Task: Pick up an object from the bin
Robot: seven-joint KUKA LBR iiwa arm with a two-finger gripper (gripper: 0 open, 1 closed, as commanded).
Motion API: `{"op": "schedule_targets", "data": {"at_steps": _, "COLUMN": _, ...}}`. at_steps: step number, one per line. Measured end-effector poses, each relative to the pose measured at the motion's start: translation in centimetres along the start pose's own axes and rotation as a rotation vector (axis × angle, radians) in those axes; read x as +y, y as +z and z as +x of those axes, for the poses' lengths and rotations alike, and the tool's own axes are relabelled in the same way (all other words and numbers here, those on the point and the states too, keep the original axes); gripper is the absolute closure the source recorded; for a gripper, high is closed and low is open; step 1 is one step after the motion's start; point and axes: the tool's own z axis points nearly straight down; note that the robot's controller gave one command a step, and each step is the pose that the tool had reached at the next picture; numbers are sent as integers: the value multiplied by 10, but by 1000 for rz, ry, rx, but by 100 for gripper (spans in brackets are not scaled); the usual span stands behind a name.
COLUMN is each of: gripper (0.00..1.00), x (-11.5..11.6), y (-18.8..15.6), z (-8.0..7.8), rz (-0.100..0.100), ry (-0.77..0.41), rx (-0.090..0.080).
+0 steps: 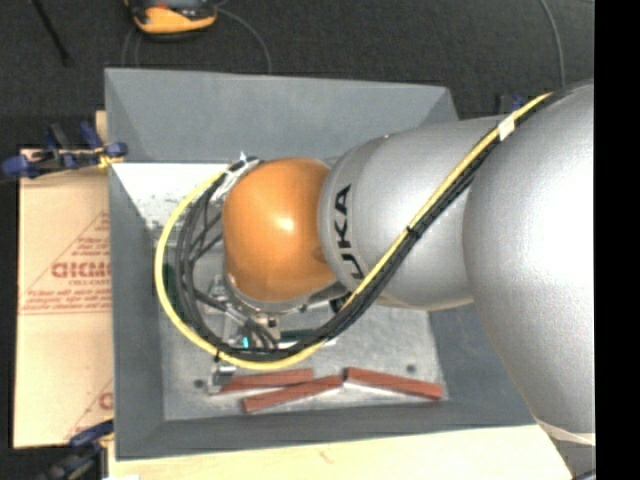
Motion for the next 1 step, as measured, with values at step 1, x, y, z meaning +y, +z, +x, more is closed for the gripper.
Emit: {"op": "schedule_targets", "data": {"at_steps": 1, "gripper": 0, "x": -1, "y": -4, "z": -2, "rz": -2, "ry": 3, "rx": -7}}
